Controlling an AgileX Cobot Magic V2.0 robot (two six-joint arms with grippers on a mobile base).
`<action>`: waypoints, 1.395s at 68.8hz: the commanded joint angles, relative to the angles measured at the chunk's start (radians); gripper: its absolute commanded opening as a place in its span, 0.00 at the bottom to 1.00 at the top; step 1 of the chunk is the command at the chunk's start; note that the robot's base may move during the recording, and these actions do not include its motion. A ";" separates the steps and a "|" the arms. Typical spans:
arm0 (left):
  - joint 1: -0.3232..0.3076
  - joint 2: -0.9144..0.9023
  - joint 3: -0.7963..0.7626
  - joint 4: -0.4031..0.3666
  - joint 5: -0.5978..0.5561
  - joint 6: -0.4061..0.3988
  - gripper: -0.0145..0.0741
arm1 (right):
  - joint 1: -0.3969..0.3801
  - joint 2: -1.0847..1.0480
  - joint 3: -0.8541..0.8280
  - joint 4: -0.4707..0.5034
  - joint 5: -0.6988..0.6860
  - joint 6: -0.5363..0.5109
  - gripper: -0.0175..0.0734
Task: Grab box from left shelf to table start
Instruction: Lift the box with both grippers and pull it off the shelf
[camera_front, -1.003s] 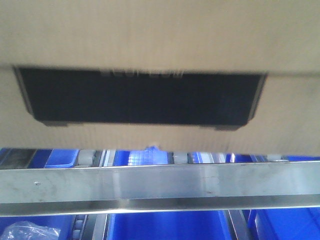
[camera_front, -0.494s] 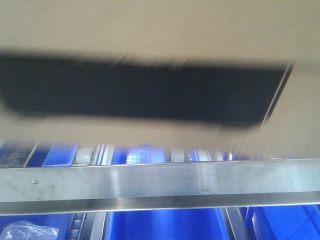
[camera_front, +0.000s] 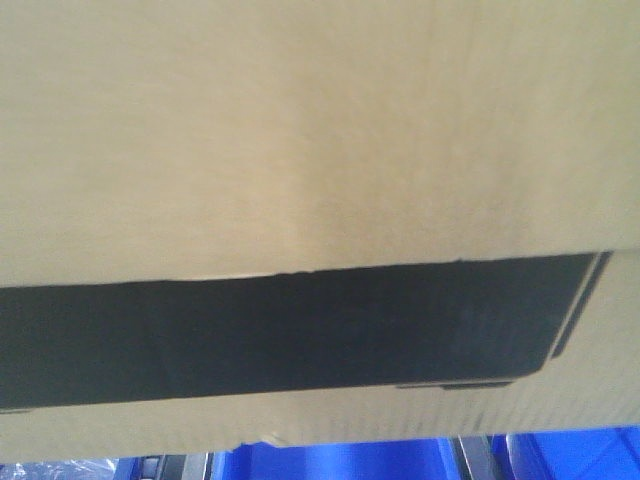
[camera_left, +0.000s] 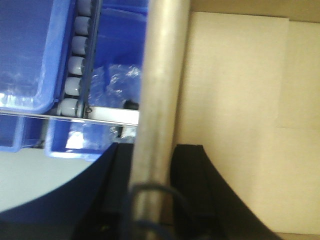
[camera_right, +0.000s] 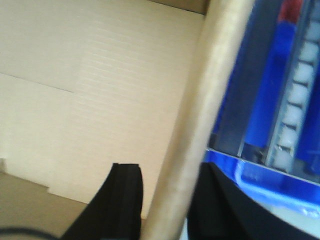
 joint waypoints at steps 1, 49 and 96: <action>-0.029 -0.080 -0.037 -0.130 -0.137 0.122 0.06 | 0.016 -0.055 -0.037 0.035 -0.126 -0.030 0.26; -0.029 -0.209 -0.037 -0.139 -0.050 0.122 0.06 | 0.027 -0.158 -0.037 0.123 -0.141 -0.030 0.26; -0.029 -0.209 -0.037 -0.139 -0.050 0.122 0.06 | 0.027 -0.158 -0.037 0.123 -0.129 -0.030 0.26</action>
